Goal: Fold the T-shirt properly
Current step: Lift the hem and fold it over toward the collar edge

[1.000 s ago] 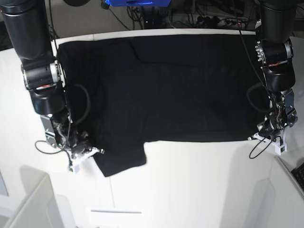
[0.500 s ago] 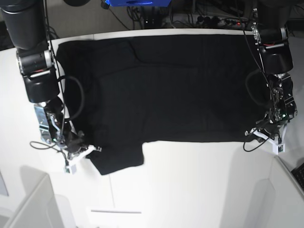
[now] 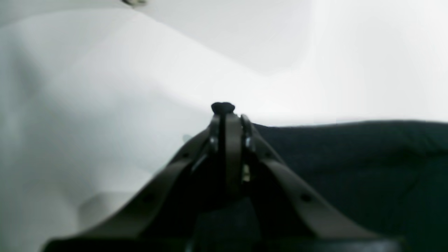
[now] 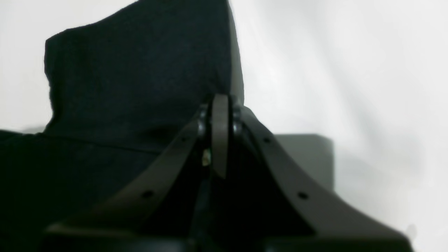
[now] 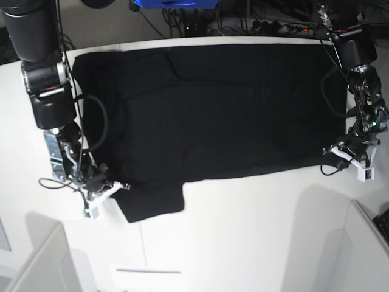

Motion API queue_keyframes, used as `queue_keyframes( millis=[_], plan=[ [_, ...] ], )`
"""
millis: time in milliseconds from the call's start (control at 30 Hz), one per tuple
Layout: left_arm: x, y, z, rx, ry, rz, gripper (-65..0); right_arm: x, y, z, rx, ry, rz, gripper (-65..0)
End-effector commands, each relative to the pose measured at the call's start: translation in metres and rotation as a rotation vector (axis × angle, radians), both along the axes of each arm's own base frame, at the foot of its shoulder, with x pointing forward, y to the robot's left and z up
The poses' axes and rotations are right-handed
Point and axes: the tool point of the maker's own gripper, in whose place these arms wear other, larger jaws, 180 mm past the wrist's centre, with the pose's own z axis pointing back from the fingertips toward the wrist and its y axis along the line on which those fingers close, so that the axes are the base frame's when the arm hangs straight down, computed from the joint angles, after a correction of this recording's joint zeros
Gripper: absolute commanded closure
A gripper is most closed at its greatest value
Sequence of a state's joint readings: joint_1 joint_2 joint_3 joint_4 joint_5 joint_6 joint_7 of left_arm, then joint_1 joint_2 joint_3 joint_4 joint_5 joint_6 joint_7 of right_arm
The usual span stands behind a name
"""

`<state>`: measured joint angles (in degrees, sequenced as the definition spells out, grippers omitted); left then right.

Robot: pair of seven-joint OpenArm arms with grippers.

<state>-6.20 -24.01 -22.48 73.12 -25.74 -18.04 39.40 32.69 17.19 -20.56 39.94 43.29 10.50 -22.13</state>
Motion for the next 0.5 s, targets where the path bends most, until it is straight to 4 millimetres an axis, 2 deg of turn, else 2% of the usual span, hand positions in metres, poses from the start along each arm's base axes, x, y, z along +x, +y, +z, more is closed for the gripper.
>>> queue_keyframes(
  millis=[0,200,267,467],
  plan=[
    [0.006,0.007,0.019,0.029,-0.047,-0.001,0.0,0.019,-0.001,0.028,0.02,-0.082,-0.007,0.0],
    [-0.007,0.0,0.019,0.057,-0.044,-0.033,0.0,0.013,-0.005,0.047,0.09,-0.127,-0.043,0.0],
    [-0.008,-0.007,0.023,0.056,-0.059,-0.045,0.0,0.009,-0.003,0.049,0.097,-0.125,-0.035,0.0],
    [-0.021,-0.01,0.038,0.076,-0.103,-0.041,0.0,-0.001,-0.005,0.053,0.114,-0.15,-0.046,0.0]
  ],
)
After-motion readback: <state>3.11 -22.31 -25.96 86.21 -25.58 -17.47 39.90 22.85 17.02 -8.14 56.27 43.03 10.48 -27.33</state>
